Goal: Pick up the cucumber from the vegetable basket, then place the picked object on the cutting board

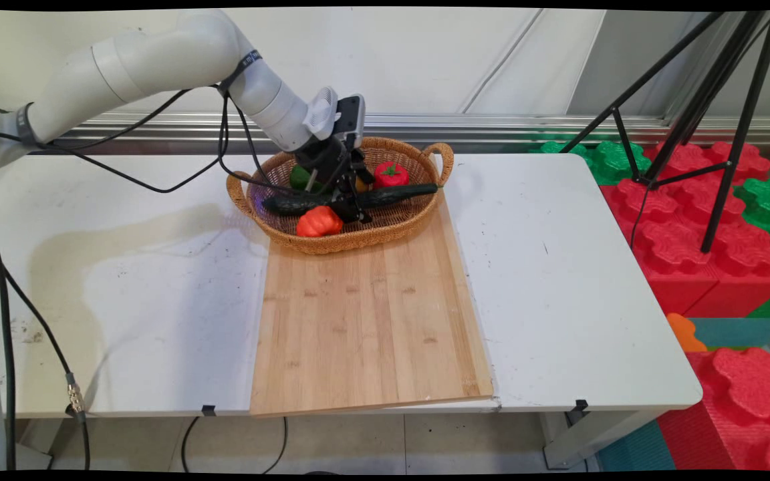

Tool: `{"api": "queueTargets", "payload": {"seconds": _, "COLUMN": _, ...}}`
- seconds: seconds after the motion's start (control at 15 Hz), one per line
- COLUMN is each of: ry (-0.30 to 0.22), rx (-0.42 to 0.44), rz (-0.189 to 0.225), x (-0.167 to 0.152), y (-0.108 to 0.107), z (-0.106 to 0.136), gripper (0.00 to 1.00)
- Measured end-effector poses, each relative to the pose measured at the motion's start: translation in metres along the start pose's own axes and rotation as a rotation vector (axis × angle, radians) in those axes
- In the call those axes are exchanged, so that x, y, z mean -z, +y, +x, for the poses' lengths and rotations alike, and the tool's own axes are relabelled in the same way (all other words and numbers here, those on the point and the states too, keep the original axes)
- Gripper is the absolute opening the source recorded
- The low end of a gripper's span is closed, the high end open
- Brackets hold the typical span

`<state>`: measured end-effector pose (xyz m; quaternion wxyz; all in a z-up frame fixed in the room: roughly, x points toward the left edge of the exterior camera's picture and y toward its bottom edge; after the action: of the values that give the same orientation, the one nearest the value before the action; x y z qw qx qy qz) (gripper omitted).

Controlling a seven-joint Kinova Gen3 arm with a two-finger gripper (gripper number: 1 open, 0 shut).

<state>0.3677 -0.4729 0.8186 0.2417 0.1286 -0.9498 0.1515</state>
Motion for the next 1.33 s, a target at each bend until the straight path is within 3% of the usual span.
{"api": "queueTargets", "payload": {"seconds": 0.13, "ry": -0.004, "rx": -0.001, "rz": 0.001, "x": -0.004, "y": 0.000, "z": 0.000, "gripper": 1.00}}
{"api": "queueTargets", "payload": {"seconds": 0.2, "ry": -0.005, "rx": -0.002, "rz": 0.002, "x": -0.006, "y": 0.000, "z": 0.000, "gripper": 0.00}}
{"api": "queueTargets", "payload": {"seconds": 0.8, "ry": 0.015, "rx": 0.042, "rz": 0.015, "x": -0.006, "y": -0.001, "z": 0.001, "gripper": 0.00}}
{"api": "queueTargets", "payload": {"seconds": 1.33, "ry": 0.092, "rx": 0.099, "rz": 0.046, "x": 0.033, "y": 0.000, "z": 0.004, "gripper": 0.00}}
